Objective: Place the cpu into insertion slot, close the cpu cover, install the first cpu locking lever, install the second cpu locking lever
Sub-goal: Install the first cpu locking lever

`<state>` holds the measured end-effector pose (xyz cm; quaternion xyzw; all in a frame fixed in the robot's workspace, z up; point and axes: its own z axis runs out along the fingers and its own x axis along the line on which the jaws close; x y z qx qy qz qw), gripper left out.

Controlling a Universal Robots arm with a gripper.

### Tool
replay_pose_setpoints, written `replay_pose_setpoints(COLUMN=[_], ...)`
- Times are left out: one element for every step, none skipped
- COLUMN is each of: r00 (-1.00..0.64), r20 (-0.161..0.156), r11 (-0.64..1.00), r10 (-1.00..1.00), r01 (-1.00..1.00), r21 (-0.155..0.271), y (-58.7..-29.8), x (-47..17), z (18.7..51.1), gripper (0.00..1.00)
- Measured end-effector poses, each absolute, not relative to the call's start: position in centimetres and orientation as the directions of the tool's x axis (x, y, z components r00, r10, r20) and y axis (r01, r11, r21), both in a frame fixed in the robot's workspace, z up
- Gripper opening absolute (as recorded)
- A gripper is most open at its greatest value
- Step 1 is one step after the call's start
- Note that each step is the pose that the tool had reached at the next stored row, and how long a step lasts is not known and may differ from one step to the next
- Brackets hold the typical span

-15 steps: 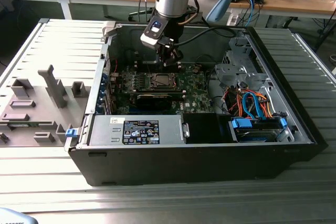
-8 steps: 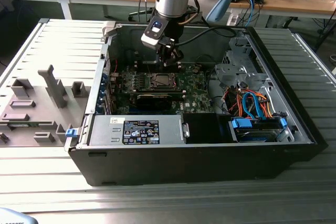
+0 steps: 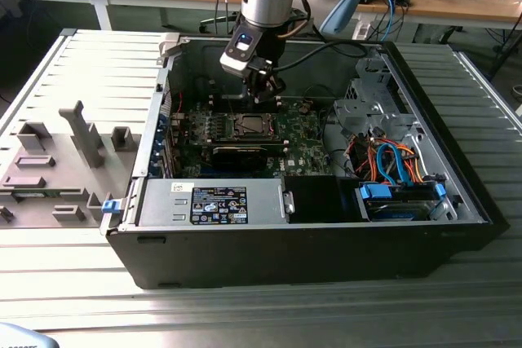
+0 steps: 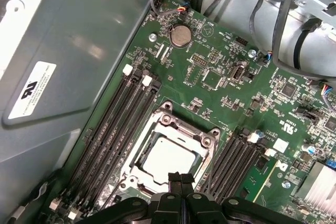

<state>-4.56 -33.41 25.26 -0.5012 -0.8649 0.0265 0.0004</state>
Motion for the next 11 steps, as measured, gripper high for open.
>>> replay_pose_setpoints(r00=[-0.501,-0.504,-0.508,-0.51,-0.512,-0.515,-0.518,-0.521,-0.525,-0.527,-0.529], r20=[-0.026,-0.026,-0.026,-0.026,-0.026,-0.026,-0.026,-0.026,-0.026,-0.026,-0.026], r11=[0.499,0.503,0.506,0.509,0.511,0.514,0.516,0.52,0.524,0.526,0.528], r10=[0.865,0.863,0.861,0.86,0.859,0.857,0.855,0.853,0.851,0.849,0.848], r01=[0.865,0.863,0.861,0.86,0.859,0.857,0.855,0.853,0.851,0.849,0.848], r21=[-0.046,-0.046,-0.046,-0.046,-0.046,-0.046,-0.046,-0.046,-0.046,-0.046,-0.046], y=[-33.41,-33.41,-33.41,-33.41,-33.41,-33.41,-33.41,-33.41,-33.41,-33.41,-33.41], x=[-4.55,-4.56,-4.55,-4.56,-4.56,-4.56,-4.55,-4.55,-4.55,-4.55,-4.55], z=[25.25,25.25,25.26,25.25,25.26,25.26,25.26,25.25,25.26,25.26,25.26], gripper=[0.11,0.11,0.11,0.11,0.11,0.11,0.11,0.11,0.11,0.11,0.11])
